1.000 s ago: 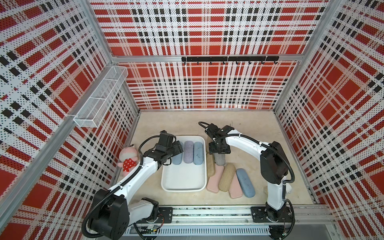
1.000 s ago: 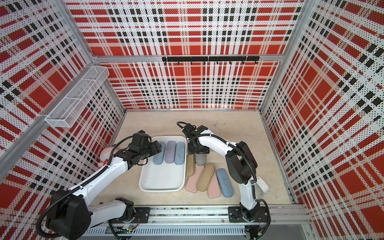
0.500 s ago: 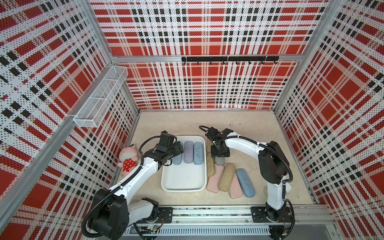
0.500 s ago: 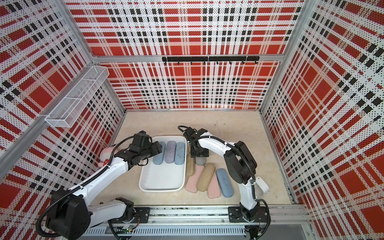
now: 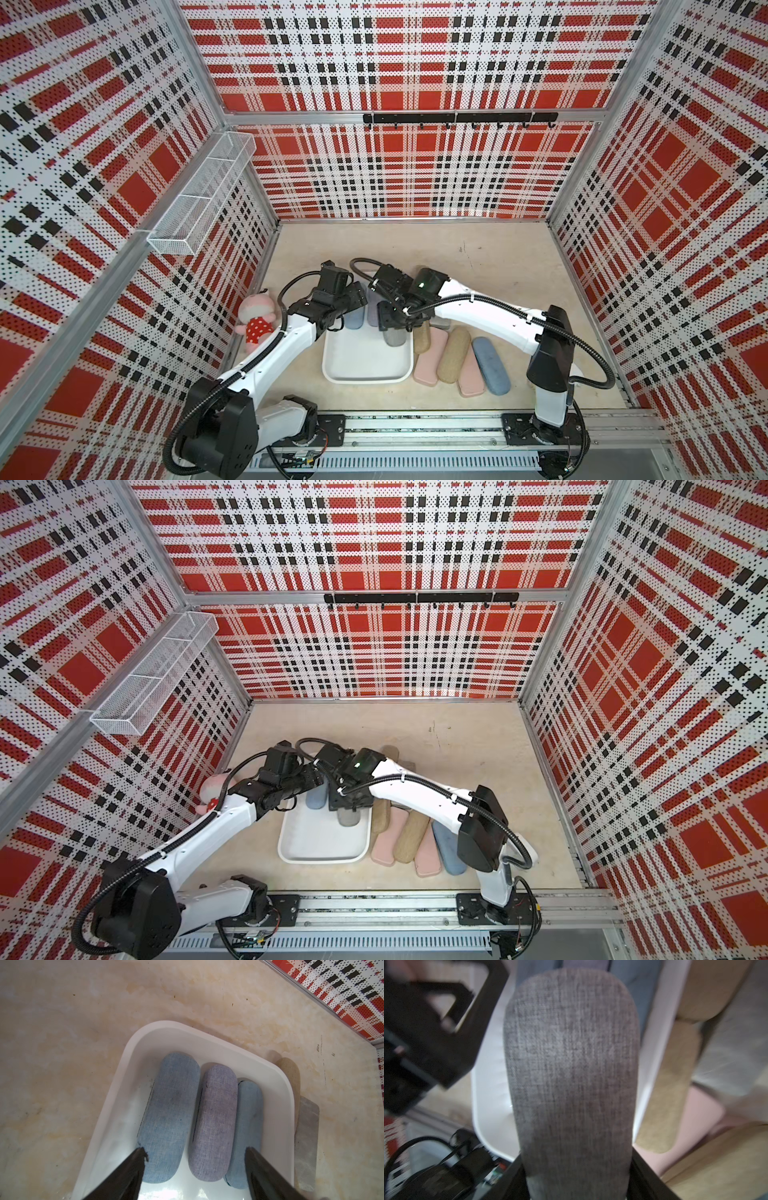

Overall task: Put the glasses cases into the storage boxes
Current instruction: Place the glasses case in the storage box.

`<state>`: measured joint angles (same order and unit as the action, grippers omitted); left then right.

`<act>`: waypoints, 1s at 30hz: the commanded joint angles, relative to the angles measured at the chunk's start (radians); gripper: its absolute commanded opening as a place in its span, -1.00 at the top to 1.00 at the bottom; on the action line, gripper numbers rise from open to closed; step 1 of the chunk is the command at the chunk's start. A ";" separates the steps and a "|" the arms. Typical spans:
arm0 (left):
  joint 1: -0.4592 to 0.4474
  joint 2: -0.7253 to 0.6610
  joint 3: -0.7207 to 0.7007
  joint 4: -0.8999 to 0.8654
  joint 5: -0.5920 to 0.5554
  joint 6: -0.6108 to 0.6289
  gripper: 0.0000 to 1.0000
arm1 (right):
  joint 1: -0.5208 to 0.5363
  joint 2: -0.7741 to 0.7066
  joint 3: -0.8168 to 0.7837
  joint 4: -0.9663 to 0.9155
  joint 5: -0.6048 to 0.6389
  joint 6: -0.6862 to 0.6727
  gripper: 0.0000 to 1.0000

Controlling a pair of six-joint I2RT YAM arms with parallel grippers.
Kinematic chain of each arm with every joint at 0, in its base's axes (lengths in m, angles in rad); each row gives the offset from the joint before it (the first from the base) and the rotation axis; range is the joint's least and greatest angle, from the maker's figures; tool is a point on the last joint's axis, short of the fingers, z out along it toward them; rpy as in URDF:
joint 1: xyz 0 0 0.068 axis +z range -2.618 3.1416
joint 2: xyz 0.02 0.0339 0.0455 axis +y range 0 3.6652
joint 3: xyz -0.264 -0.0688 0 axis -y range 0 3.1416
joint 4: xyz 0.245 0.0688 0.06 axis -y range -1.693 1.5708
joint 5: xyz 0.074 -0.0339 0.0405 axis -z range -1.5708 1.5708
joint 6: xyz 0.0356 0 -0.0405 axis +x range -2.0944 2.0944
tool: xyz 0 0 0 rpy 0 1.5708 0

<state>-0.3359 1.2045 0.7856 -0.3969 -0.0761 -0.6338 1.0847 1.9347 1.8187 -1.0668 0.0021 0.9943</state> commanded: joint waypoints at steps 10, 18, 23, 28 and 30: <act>0.052 0.010 -0.031 -0.002 -0.015 -0.010 -0.57 | -0.007 0.118 -0.051 0.061 -0.214 0.194 -0.18; 0.052 0.002 -0.039 -0.001 -0.014 -0.006 -0.57 | -0.024 0.154 -0.074 0.054 -0.232 0.207 -0.21; 0.052 0.001 -0.048 0.002 -0.014 -0.003 -0.57 | -0.040 0.167 -0.096 0.072 -0.232 0.203 -0.22; 0.052 0.002 -0.059 0.003 -0.014 -0.001 -0.56 | -0.043 0.199 -0.083 0.073 -0.218 0.196 -0.23; 0.052 0.002 -0.063 0.004 -0.014 0.002 -0.56 | -0.042 0.212 -0.074 0.070 -0.204 0.194 -0.23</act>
<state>-0.2871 1.2091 0.7364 -0.3969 -0.0868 -0.6453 1.0481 2.1139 1.7248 -0.9962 -0.2302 1.1763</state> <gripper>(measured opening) 0.783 0.638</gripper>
